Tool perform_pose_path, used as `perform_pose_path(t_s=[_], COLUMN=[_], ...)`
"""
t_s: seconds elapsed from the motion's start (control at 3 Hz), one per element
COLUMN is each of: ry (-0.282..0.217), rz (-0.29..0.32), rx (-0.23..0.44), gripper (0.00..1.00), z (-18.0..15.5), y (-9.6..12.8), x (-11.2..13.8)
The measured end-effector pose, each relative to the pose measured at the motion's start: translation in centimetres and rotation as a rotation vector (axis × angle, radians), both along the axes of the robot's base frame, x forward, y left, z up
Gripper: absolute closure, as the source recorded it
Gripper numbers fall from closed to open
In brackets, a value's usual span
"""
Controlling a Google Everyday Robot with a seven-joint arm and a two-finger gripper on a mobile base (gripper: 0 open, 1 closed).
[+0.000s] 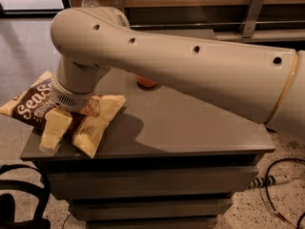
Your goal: Pick brown chip bag
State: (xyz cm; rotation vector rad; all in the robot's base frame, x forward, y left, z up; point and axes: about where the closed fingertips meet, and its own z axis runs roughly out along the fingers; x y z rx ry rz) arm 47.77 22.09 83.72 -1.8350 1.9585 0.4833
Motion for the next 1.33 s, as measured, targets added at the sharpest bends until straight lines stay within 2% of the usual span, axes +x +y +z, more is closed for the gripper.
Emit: perform_pose_path(t_s=[0.33, 1.33], ry=[0.018, 0.015], rz=[0.023, 0.025], rx=[0.032, 0.03], gripper=[0.17, 0.87], z=[-1.44, -1.0], y=[1.59, 1.63], x=[-0.04, -0.19])
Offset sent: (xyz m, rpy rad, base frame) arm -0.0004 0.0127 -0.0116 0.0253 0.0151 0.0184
